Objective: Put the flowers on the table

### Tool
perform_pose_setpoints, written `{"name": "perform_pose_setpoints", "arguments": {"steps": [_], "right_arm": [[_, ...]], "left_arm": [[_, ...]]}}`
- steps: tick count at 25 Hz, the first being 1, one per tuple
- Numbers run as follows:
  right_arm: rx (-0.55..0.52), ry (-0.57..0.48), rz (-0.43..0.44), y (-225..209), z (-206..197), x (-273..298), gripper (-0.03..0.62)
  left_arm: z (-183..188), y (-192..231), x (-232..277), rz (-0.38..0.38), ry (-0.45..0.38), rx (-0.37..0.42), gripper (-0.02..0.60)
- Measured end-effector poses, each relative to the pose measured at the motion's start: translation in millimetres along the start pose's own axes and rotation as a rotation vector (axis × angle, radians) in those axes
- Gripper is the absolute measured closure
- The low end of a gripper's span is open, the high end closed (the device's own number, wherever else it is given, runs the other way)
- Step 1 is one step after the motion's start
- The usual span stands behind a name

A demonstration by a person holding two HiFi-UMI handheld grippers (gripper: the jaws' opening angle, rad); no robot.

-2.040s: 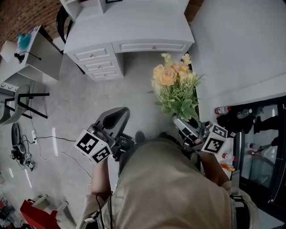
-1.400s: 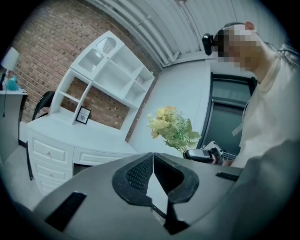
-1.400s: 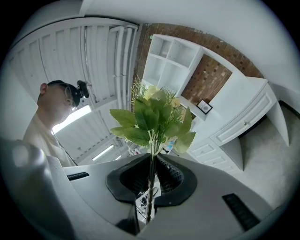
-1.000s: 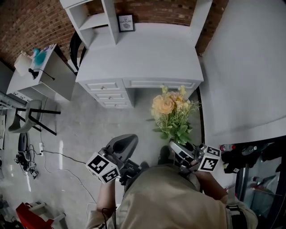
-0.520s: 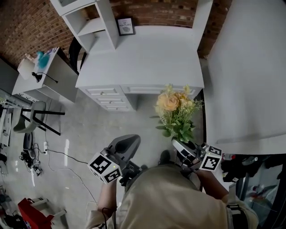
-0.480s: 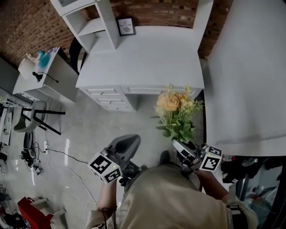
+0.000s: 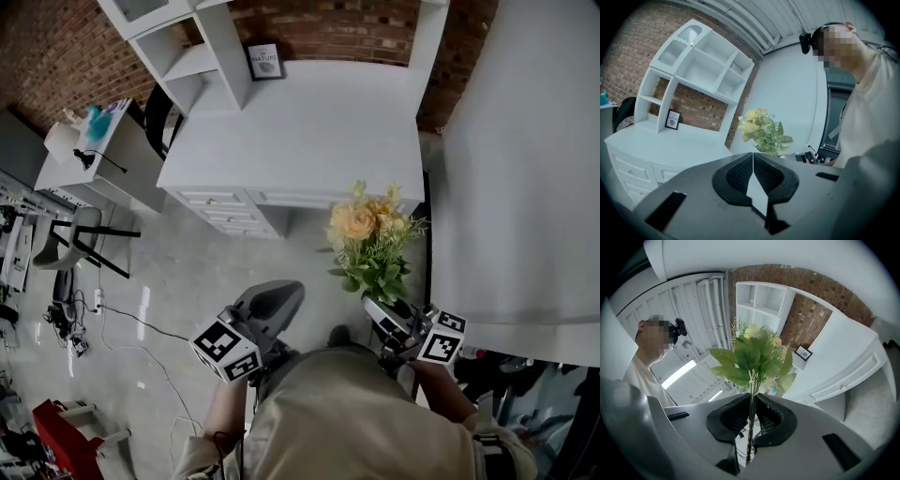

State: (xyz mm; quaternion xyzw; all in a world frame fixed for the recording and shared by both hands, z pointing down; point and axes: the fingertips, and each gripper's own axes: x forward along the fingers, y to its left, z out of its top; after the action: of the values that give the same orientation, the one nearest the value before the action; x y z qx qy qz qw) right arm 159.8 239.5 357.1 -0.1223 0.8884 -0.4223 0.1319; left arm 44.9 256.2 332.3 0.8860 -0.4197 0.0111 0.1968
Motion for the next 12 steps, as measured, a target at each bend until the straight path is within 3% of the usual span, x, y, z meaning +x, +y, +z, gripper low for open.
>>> {"name": "perform_pose_setpoints", "arguments": {"steps": [8,12], "right_arm": [[-0.017,0.02,0.035,-8.6,7.8,-1.2,0.546],[-0.024,0.028,0.036,-8.8,8.3,-0.1,0.546]], "left_arm": [[3.8,6.4,5.7,0.04,0.005,0.018,0.568],[6.4,3.2,9.5,0.011,0.01,0.015,0.568]]}}
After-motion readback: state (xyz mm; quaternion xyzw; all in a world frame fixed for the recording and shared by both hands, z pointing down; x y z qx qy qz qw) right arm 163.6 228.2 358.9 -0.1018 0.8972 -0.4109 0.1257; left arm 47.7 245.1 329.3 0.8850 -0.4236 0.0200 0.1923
